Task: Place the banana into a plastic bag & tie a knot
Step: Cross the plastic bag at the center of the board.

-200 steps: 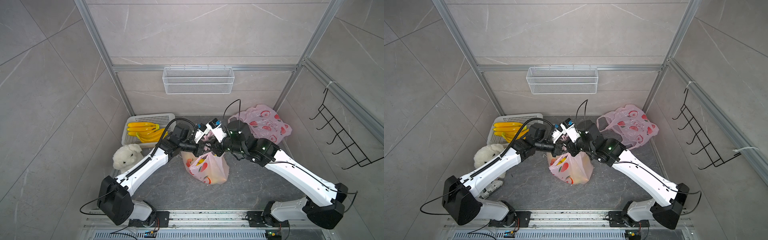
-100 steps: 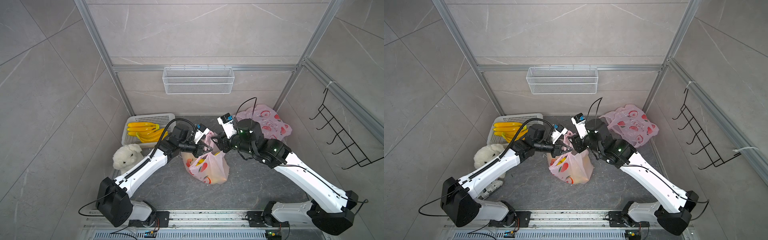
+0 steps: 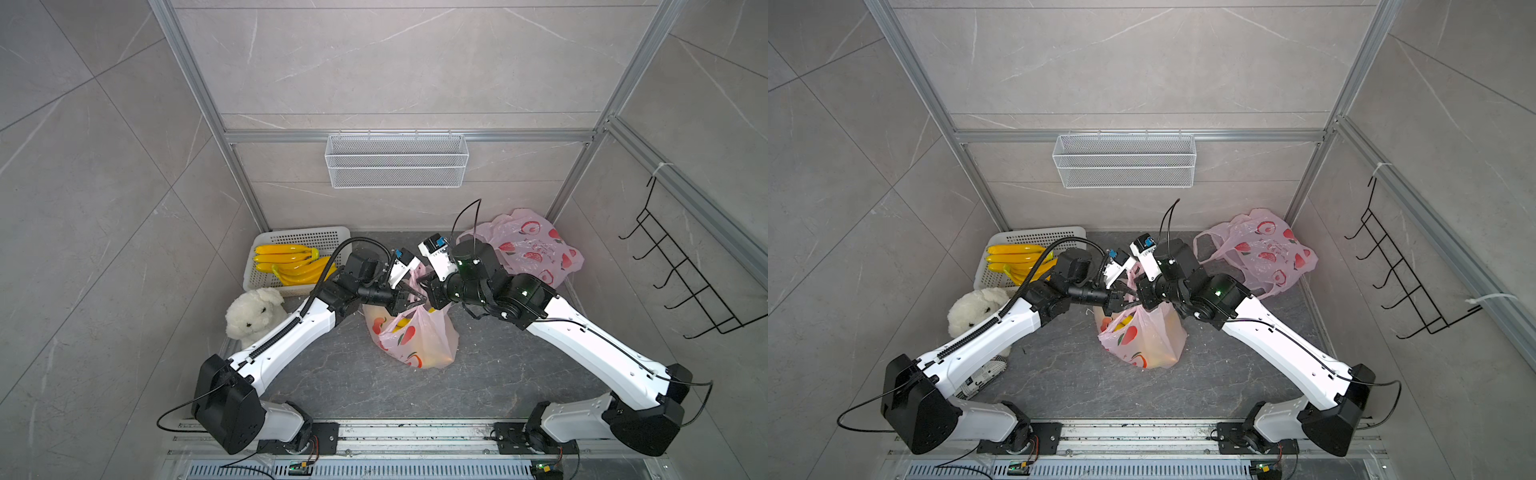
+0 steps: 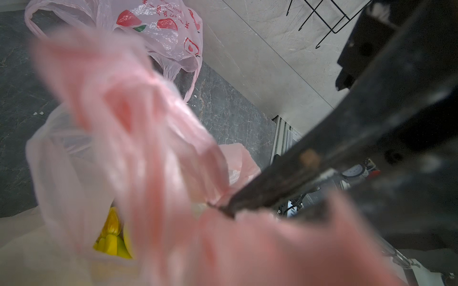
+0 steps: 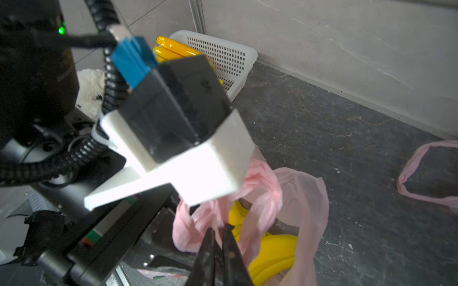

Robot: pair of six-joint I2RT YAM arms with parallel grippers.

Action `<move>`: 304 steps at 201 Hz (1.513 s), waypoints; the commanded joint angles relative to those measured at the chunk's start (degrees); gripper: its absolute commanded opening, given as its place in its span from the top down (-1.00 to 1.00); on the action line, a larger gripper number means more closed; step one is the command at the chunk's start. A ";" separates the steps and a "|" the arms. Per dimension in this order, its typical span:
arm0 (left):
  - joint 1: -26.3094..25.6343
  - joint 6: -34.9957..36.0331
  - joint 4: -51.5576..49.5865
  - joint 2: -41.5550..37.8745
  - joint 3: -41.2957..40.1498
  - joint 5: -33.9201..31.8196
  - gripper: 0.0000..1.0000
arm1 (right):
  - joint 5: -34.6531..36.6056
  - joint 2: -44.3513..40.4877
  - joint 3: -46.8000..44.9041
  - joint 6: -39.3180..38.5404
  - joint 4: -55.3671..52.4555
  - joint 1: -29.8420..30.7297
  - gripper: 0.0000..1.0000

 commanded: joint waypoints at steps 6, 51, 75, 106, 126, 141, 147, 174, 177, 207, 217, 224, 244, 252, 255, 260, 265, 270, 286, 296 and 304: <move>-0.18 1.31 1.69 -1.00 1.10 0.45 0.83 | 0.60 0.67 1.94 0.32 -0.59 1.09 0.96; -0.21 0.87 1.96 -0.72 1.35 0.72 0.63 | 0.81 0.14 -0.03 0.94 0.41 1.21 1.00; -0.23 0.58 2.71 -1.18 0.69 1.28 0.61 | 4.06 -0.36 -1.74 1.20 0.83 1.21 1.00; -0.20 -0.53 4.96 -1.61 -0.40 1.30 0.56 | 2.88 -1.00 -3.80 1.44 1.93 1.21 1.00; -0.26 -1.88 6.81 -0.67 -0.23 1.94 0.53 | -0.39 -1.37 -4.98 1.81 3.65 1.29 1.00; -0.27 -2.58 7.92 0.11 -0.05 2.09 0.53 | -2.61 -2.01 -5.94 2.21 5.63 1.32 1.00; -0.27 -2.86 8.31 0.31 -0.05 2.05 0.54 | -3.04 -2.05 -5.85 2.37 5.79 1.38 1.00; -0.27 -3.67 10.24 0.40 -0.32 1.55 0.66 | -3.87 -1.89 -5.80 2.39 5.25 1.45 1.00; -0.23 -3.82 10.49 0.41 -0.38 1.60 0.68 | -3.83 -1.88 -5.85 2.36 5.29 1.46 1.00; -0.28 -4.63 12.47 0.12 -1.31 0.10 0.92 | -3.63 -2.14 -6.52 2.51 4.97 1.54 1.00; -0.27 -5.18 13.79 -0.11 -2.12 -0.25 0.97 | -3.23 -2.44 -6.72 2.61 4.94 1.49 1.00; -0.27 -5.33 14.48 -0.26 -2.49 -0.48 1.00 | -2.91 -2.74 -6.84 2.68 4.85 1.51 1.00; -0.27 -5.70 15.58 -0.81 -3.43 -1.34 1.00 | -2.10 -3.42 -6.75 2.65 4.45 1.55 1.00; -0.28 -5.65 15.58 -0.93 -3.59 -1.54 1.00 | -1.64 -3.71 -6.70 2.63 4.10 1.51 1.00; -0.27 -5.55 15.58 -0.98 -3.65 -1.57 1.00 | -1.41 -3.86 -6.68 2.63 3.98 1.55 1.00; -0.27 -5.57 15.58 -1.08 -3.69 -1.68 1.00 | -1.15 -4.13 -6.63 2.59 3.83 1.60 1.00; -0.27 -5.48 15.58 -1.17 -3.75 -1.87 1.00 | -0.78 -4.43 -6.67 2.55 3.80 1.56 1.00; -0.27 -5.37 15.35 -1.28 -3.83 -2.06 1.00 | -0.23 -4.87 -6.68 2.60 3.64 1.56 0.92; -0.27 -4.73 14.62 -1.60 -4.00 -2.30 1.00 | 1.13 -6.43 -6.59 2.60 2.92 1.56 0.72; -0.27 -4.30 14.19 -1.74 -4.07 -2.43 1.00 | 2.37 -7.48 -6.49 2.76 2.62 1.47 0.58; -0.28 -4.05 13.92 -1.90 -4.23 -2.48 1.00 | 3.61 -8.34 -6.59 2.96 2.55 1.49 0.48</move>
